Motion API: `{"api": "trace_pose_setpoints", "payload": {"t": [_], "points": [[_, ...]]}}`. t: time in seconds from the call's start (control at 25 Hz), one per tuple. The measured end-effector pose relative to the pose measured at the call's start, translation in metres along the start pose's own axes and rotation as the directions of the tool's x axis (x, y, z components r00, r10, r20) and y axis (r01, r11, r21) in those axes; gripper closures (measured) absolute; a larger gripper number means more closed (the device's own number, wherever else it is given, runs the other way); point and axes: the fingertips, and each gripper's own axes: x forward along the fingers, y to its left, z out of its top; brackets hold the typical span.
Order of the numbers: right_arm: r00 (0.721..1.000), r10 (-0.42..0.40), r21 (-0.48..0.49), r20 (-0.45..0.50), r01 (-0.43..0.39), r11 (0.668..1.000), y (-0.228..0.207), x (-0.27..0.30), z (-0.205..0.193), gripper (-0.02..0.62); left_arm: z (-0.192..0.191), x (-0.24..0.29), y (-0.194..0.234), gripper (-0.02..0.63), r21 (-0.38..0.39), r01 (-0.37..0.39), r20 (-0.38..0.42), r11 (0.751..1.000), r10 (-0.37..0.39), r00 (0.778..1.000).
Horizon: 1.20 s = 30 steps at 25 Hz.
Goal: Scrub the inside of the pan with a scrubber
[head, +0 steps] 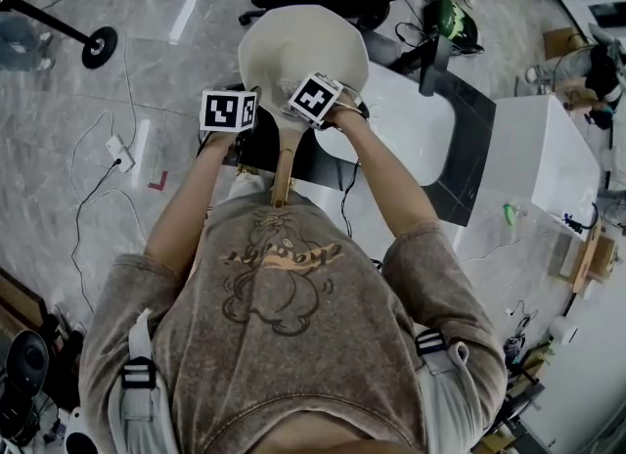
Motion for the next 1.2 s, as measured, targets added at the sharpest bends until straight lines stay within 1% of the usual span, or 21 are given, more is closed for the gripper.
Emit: {"api": "trace_pose_setpoints", "payload": {"t": [0.08, 0.24, 0.28, 0.4, 0.44, 0.56, 0.68, 1.08, 1.2], "points": [[0.999, 0.008, 0.015, 0.031, -0.009, 1.0, 0.002, 0.003, 0.009, 0.528, 0.0, 0.0, 0.0, 0.466, -0.003, -0.001, 0.0, 1.0, 0.001, 1.0], [0.989, 0.042, 0.037, 0.141, -0.048, 0.998, 0.009, 0.009, 0.033, 0.528, -0.001, 0.001, -0.001, 0.465, -0.008, 0.003, -0.006, 1.0, -0.003, 1.0], [0.988, 0.043, 0.04, 0.15, -0.05, 0.998, 0.01, 0.011, 0.037, 0.528, -0.001, 0.001, -0.001, 0.465, -0.008, 0.004, -0.008, 1.0, -0.004, 1.0], [0.997, 0.004, 0.049, 0.082, -0.008, 0.999, 0.003, 0.013, 0.033, 0.528, -0.001, 0.001, -0.001, 0.466, -0.014, 0.007, -0.011, 1.0, -0.008, 1.0], [0.997, 0.005, 0.047, 0.079, -0.008, 0.999, 0.001, 0.015, 0.036, 0.528, -0.001, 0.001, -0.001, 0.466, -0.016, 0.009, -0.011, 1.0, -0.009, 1.0], [0.99, 0.058, 0.048, 0.127, -0.064, 0.997, 0.005, 0.022, 0.056, 0.528, -0.001, 0.0, -0.001, 0.466, -0.017, 0.013, -0.015, 1.0, -0.014, 1.0], [0.988, 0.074, 0.061, 0.137, -0.083, 0.995, 0.001, 0.025, 0.066, 0.528, -0.003, 0.0, -0.001, 0.466, -0.019, 0.018, -0.018, 1.0, -0.018, 1.0], [0.986, 0.042, 0.089, 0.161, -0.057, 0.994, -0.021, 0.036, 0.088, 0.528, -0.002, 0.002, -0.001, 0.466, -0.025, 0.029, -0.021, 0.999, -0.03, 0.999], [0.987, -0.009, 0.102, 0.159, -0.007, 0.995, -0.034, 0.036, 0.09, 0.528, -0.003, 0.002, -0.001, 0.466, -0.029, 0.03, -0.021, 0.999, -0.03, 0.999]]}}
